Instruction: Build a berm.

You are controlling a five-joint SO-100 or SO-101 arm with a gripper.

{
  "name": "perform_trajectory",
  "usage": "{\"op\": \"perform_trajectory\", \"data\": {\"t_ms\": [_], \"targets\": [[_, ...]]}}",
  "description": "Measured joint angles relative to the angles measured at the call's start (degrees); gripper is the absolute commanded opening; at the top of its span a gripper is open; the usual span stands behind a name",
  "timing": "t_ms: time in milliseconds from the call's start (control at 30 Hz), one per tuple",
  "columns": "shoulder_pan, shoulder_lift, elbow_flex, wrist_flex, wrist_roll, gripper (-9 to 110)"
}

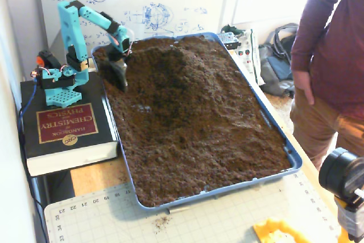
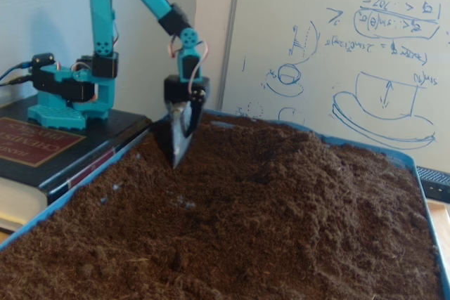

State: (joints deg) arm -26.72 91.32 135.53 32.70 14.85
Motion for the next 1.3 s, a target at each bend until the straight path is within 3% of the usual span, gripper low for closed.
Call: {"op": "perform_trajectory", "data": {"t_ms": [767, 1300], "targets": [[6.50, -23.91, -32.08, 1.23, -0.53, 0], [14.24, -26.54, -47.81, 1.23, -0.44, 0]]}}
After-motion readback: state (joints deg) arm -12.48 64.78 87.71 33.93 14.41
